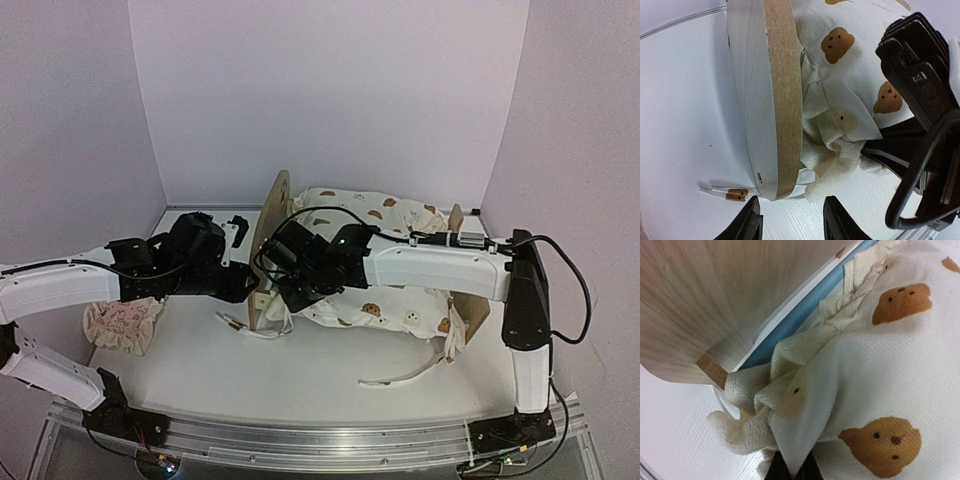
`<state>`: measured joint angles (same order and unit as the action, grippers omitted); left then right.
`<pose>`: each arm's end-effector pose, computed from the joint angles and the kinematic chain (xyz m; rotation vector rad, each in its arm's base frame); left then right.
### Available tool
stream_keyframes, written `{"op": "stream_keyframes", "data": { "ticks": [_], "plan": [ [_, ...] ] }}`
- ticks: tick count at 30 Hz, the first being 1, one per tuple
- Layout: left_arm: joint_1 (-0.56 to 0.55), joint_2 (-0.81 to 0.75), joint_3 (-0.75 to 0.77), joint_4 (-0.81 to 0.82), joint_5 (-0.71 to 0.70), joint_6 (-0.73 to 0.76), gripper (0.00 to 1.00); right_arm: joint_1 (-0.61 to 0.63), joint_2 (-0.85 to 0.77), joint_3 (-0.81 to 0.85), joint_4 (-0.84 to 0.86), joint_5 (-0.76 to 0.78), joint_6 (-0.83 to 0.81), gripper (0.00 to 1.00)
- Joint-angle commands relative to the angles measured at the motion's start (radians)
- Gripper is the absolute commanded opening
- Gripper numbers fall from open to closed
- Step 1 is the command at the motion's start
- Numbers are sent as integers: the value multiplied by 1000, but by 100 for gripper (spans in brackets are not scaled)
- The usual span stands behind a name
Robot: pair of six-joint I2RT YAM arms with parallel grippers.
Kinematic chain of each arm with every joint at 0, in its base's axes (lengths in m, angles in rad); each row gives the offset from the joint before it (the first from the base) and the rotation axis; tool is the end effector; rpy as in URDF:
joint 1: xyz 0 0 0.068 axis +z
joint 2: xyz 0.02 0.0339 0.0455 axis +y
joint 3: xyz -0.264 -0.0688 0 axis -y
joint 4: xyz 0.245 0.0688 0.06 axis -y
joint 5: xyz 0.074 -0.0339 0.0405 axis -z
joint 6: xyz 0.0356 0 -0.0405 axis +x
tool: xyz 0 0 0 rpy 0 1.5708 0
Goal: Set up the pet bed
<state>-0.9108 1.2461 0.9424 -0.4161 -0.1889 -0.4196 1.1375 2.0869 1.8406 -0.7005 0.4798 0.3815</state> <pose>0.1705 -0.2088 0.2759 0.4674 2.2741 -0.4759 0.2098 0.4144 0.2559 -0.7008 2.2714 0.1059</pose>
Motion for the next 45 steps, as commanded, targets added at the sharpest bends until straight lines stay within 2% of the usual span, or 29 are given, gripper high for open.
{"op": "stream_keyframes", "data": {
  "ticks": [1, 5, 11, 20, 30, 45],
  "plan": [
    [-4, -107, -4, 19, 40, 32, 46, -31, -80, 95, 26, 46, -89, 0],
    [-4, -164, -2, -4, 59, 44, 50, -72, -126, 132, 52, -20, -150, 0],
    [-5, -205, -6, -8, 134, 80, 51, -107, -193, 147, 96, -60, -246, 0],
    [-13, -160, 0, 47, 271, 120, 50, -173, -343, -3, 170, -67, -258, 0],
    [-67, -5, 59, 124, 311, 143, 46, -191, -403, -64, 178, -57, -265, 0],
    [-96, 287, 210, 259, 166, 144, 41, -193, -477, -159, 182, -41, -273, 0]
  ]
}}
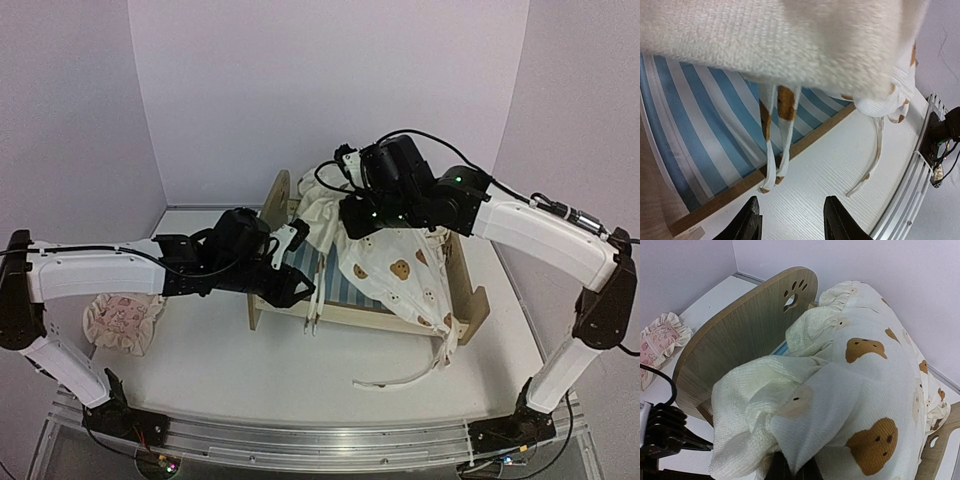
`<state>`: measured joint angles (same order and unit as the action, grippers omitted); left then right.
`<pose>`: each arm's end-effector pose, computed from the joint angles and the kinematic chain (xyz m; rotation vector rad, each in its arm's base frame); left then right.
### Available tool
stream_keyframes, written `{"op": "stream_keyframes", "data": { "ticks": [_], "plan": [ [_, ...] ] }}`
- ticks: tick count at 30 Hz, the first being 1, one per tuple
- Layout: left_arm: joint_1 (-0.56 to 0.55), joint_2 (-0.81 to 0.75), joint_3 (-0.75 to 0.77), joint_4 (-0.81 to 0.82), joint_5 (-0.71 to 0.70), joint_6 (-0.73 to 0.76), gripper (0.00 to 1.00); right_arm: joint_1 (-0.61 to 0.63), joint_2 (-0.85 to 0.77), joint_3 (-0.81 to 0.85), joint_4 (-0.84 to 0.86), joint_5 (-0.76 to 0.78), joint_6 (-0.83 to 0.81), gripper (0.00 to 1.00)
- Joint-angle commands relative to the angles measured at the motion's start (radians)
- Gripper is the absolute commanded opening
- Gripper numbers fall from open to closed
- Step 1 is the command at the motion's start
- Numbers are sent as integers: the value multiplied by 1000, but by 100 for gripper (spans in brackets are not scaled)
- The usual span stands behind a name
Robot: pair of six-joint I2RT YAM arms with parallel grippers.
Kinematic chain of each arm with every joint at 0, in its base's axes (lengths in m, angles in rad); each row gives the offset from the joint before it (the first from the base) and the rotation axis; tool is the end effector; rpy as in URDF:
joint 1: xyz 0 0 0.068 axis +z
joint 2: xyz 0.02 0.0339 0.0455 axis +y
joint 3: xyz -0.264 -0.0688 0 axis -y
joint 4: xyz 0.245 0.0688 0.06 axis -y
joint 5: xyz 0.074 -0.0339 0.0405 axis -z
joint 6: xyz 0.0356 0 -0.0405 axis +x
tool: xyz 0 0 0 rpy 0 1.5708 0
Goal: Set up the pet bed
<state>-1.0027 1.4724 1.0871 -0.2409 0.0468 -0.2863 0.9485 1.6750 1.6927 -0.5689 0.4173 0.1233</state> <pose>0.1775 -0.2811 0.2755 0.8339 2.1490 -0.7506 0.2345 0.3021 0.3846 -0.6034 1.9874 0.2133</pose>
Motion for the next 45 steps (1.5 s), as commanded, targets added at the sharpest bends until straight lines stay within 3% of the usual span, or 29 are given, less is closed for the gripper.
{"op": "stream_keyframes", "data": {
  "ticks": [1, 12, 17, 20, 45],
  "plan": [
    [-4, 79, 72, 94, -79, 11, 41, -4, -67, -14, 50, 21, -15, 0],
    [-4, 185, 122, 164, -178, 10, 33, -4, -93, -39, 50, 5, -19, 0],
    [-5, 218, 136, 197, -186, 20, 20, -4, -111, -58, 50, 4, -13, 0],
    [-5, 238, 156, 200, -194, 25, 1, -4, -121, -77, 52, 4, -6, 0],
    [-11, 72, 273, -49, -540, 174, 0, -5, -88, -110, 57, -230, 127, 0]
  ]
}}
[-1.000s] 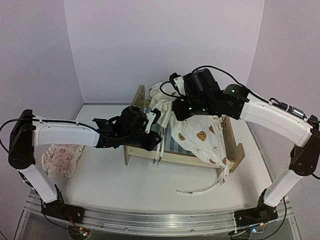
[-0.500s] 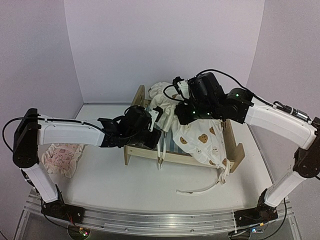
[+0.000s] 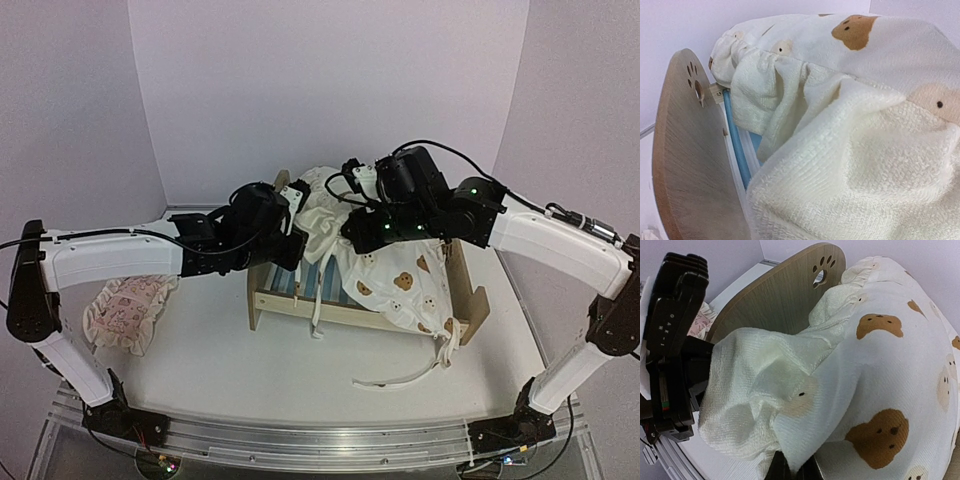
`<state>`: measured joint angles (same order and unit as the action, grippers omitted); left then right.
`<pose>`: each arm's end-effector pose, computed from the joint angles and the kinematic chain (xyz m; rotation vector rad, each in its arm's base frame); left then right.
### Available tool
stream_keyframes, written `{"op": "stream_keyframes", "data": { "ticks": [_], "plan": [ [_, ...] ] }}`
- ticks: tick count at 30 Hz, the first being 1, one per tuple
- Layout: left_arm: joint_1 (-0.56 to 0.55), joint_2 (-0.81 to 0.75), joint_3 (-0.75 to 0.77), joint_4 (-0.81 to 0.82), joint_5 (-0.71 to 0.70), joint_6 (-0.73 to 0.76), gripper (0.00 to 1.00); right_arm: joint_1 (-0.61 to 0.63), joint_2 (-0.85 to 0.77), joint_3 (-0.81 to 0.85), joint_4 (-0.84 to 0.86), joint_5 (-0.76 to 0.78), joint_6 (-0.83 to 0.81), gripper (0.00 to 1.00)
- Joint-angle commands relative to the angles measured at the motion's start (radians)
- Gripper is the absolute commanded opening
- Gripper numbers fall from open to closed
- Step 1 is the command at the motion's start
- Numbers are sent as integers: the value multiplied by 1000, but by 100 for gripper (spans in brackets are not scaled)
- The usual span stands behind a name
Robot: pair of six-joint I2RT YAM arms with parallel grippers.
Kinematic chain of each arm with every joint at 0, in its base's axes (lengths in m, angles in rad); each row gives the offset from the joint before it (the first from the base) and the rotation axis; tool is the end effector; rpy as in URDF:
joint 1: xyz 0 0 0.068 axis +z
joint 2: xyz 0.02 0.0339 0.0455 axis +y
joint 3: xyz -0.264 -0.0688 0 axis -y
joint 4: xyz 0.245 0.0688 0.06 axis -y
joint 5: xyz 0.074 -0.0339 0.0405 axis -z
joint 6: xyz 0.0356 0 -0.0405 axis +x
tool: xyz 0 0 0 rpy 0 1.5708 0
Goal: Set up the pet bed
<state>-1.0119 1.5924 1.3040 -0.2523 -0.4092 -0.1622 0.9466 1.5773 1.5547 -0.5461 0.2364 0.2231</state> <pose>0.2077 -0.3054 0.3104 0.6290 1.9778 -0.2901 0.2169 0.2869 0.3735 -0.6298 2.0592 0.4369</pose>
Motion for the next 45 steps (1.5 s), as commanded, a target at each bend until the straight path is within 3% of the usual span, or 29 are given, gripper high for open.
{"op": "stream_keyframes", "data": {
  "ticks": [1, 18, 25, 45],
  "plan": [
    [-2, -50, 61, -40, -90, 57, 0, -2, 12, 29, 34, -51, 28, 0],
    [-2, -18, 138, -47, -281, 161, 0, -2, 43, 48, 34, -54, 35, 0],
    [-2, -26, 100, -37, -311, 161, 0, -2, 63, 48, 35, -73, 52, 0],
    [-2, -63, -90, -49, -306, -10, 0, -2, 139, 42, 35, -100, 82, 0]
  ]
}}
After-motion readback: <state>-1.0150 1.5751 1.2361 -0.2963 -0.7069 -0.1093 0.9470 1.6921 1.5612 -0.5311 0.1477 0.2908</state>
